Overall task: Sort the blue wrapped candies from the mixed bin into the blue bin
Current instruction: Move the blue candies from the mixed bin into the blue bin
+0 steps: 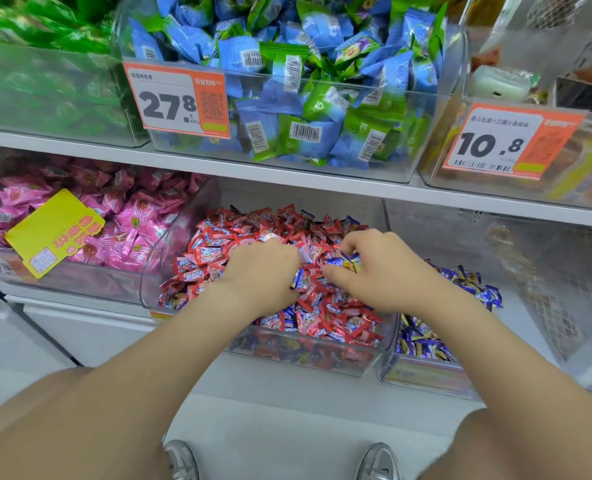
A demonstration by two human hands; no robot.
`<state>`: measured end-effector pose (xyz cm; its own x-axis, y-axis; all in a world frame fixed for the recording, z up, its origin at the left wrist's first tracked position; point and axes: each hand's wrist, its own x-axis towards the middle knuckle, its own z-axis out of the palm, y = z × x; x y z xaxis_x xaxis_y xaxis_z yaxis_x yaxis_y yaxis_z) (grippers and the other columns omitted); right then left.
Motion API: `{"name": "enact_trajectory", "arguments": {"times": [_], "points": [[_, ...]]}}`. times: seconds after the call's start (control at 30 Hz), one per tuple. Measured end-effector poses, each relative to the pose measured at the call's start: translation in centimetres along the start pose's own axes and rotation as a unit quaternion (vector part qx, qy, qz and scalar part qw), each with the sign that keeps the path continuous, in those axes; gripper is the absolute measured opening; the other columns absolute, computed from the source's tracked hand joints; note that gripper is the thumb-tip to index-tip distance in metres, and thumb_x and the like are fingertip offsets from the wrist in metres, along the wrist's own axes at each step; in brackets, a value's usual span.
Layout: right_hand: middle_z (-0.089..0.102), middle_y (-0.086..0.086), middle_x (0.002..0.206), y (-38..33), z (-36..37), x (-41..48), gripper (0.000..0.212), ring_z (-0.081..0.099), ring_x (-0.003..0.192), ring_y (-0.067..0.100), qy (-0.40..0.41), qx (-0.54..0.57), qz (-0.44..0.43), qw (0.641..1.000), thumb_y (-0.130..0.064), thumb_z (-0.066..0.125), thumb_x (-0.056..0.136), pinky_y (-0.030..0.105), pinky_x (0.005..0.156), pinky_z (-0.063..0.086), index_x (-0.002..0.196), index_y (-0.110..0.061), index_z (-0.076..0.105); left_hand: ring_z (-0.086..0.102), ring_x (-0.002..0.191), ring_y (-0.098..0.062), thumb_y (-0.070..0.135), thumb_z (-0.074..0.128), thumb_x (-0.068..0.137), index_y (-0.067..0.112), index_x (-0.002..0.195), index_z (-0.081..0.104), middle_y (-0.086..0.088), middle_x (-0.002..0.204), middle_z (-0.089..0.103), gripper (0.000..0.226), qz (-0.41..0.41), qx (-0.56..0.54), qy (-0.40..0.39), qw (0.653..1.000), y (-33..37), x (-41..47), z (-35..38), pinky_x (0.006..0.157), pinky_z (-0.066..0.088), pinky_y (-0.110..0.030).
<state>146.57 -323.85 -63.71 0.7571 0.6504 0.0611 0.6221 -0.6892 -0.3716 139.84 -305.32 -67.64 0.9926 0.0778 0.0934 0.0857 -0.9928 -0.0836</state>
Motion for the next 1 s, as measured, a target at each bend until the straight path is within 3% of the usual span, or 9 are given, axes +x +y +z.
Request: {"name": "enact_trajectory", "arguments": {"times": [0.2,0.27,0.33,0.53,0.6,0.7,0.8,0.9,1.0], "points": [[0.067,0.012,0.057,-0.5,-1.4,-0.8,0.045,0.063,0.057,0.024,0.045,0.082,0.044,0.995,-0.047,0.067,0.096,0.033,0.058,0.052,0.085,-0.005,0.058,0.041,0.056,-0.023,0.04,0.062,0.089,0.014,0.065,0.04,-0.003,0.062,0.044,0.042,-0.051,-0.166,0.008,0.985,-1.7,-1.2,-2.1,0.05,0.031,-0.035],[0.072,0.014,0.063,-0.4,-2.1,-1.2,0.039,0.066,0.046,0.019,0.027,0.246,0.116,0.962,-0.035,0.07,0.098,0.026,0.039,0.04,0.091,0.003,0.06,0.035,0.053,-0.023,0.034,0.061,0.09,0.015,0.062,0.035,-0.003,0.054,0.036,0.043,-0.076,-0.243,0.043,0.966,-1.8,-2.0,-2.9,0.051,0.028,-0.036],[0.074,0.014,0.072,0.1,-2.8,-1.7,0.034,0.071,0.055,0.026,-0.001,0.386,0.171,0.906,-0.027,0.07,0.099,0.024,0.037,0.033,0.107,0.005,0.064,0.031,0.05,-0.019,0.031,0.059,0.094,0.017,0.062,0.033,0.0,0.052,0.032,0.044,-0.095,-0.299,0.057,0.948,-1.2,-2.6,-3.3,0.049,0.023,-0.035],[0.071,0.031,0.093,3.4,-4.4,-3.2,0.02,0.072,0.06,0.031,0.035,0.49,0.205,0.847,-0.018,0.068,0.095,0.026,0.04,0.035,0.108,-0.002,0.066,0.034,0.053,-0.018,0.043,0.054,0.104,0.002,0.084,0.047,-0.005,0.064,0.038,0.047,-0.05,-0.445,-0.033,0.894,4.0,-2.6,-4.4,0.053,0.029,-0.03],[0.07,0.022,0.096,5.1,-5.0,-3.9,0.01,0.069,0.057,0.027,0.09,0.489,0.219,0.839,-0.017,0.066,0.096,0.028,0.042,0.037,0.103,-0.01,0.068,0.039,0.054,-0.019,0.044,0.053,0.104,0.003,0.086,0.051,-0.004,0.063,0.042,0.045,-0.002,-0.435,-0.034,0.9,6.6,-2.2,-5.2,0.056,0.036,-0.034],[0.068,0.002,0.067,8.4,-5.0,-5.2,0.011,0.066,0.052,0.026,0.147,0.317,0.257,0.901,-0.028,0.065,0.092,0.029,0.046,0.046,0.095,-0.024,0.076,0.052,0.06,-0.019,0.04,0.054,0.103,0.012,0.08,0.055,0.001,0.065,0.057,0.036,0.046,-0.362,0.004,0.931,10.5,-0.9,-6.9,0.059,0.042,-0.038],[0.054,0.001,0.052,11.5,-5.1,-6.4,0.017,0.051,0.046,0.027,0.128,0.226,0.31,0.915,-0.027,0.065,0.086,0.03,0.05,0.046,0.079,-0.012,0.068,0.054,0.072,-0.031,0.036,0.055,0.102,0.014,0.078,0.05,-0.007,0.076,0.056,0.033,0.063,-0.27,0.015,0.961,14.1,2.2,-6.9,0.06,0.039,-0.04],[0.063,0.011,0.08,13.1,-5.6,-7.5,0.012,0.057,0.063,0.022,0.068,0.38,0.333,0.861,-0.015,0.072,0.088,0.034,0.062,0.06,0.1,-0.015,0.069,0.061,0.089,-0.034,0.032,0.064,0.099,0.017,0.109,0.057,-0.009,0.11,0.052,0.019,0.077,-0.253,-0.036,0.964,16.8,5.5,-5.7,0.079,0.051,-0.041],[0.069,0.021,0.11,14.3,-5.8,-8.2,0.053,0.063,0.086,0.025,0.041,0.472,0.303,0.827,0.004,0.062,0.086,0.051,0.086,0.064,0.132,-0.023,0.064,0.068,0.094,-0.027,0.018,0.065,0.094,0.029,0.151,0.036,-0.004,0.138,0.03,0.065,0.138,-0.268,-0.16,0.94,17.2,6.9,-4.9,0.087,0.059,-0.046]]}}
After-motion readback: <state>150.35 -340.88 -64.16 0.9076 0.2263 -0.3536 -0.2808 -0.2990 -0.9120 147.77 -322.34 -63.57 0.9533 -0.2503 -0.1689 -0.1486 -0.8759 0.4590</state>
